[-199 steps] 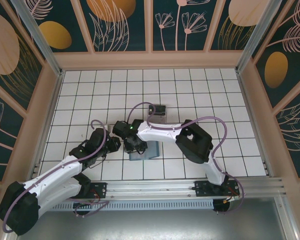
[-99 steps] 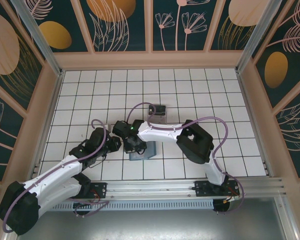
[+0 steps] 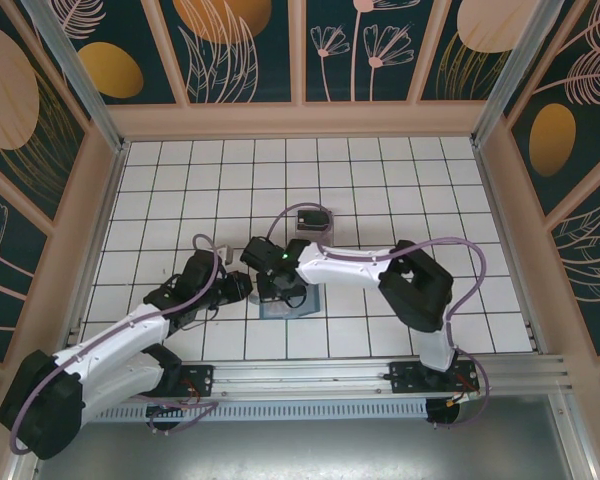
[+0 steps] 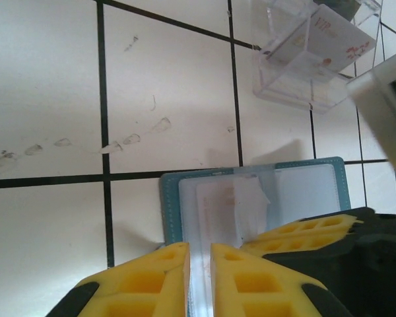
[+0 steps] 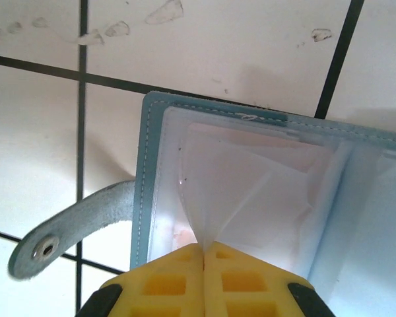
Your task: Take the credit cards out of the card holder
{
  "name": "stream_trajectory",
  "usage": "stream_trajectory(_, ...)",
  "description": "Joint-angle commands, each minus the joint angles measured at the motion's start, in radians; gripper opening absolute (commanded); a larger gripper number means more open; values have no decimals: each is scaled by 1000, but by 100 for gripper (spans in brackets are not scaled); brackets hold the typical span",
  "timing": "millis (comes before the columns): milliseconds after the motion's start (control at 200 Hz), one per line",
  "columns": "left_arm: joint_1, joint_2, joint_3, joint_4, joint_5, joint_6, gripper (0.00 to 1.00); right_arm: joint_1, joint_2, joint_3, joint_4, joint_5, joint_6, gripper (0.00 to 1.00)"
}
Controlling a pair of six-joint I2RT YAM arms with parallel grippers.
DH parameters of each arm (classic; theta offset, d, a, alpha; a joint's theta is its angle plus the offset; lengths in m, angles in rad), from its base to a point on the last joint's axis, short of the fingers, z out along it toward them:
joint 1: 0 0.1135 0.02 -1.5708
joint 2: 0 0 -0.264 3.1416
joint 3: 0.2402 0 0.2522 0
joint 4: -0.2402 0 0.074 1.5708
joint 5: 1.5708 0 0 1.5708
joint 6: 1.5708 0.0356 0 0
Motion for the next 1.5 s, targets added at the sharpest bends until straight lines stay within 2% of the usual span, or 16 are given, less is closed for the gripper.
stream_trajectory(0,-1,14,41,23,46,1,17,-14,-69,-47,108,-40,22,7)
stream_trajectory(280,0,-15,116,-77,-5,23,19,-32,-134,-141,248,-106,37,7)
stream_trajectory(751,-8,179,50,38,194,-7,17,-85,-230,-353,491,-222,117,7)
stream_trajectory(1151,-68,344,84,66,223,7,18,-90,-252,-388,523,-233,126,9)
stream_trajectory(1271,-85,368,103,71,221,5,19,-93,-270,-393,502,-224,129,17)
stream_trajectory(1371,-90,379,122,61,211,11,19,-100,-303,-392,462,-197,124,30)
stream_trajectory(1496,-95,392,154,37,206,23,19,-117,-359,-392,407,-154,112,38)
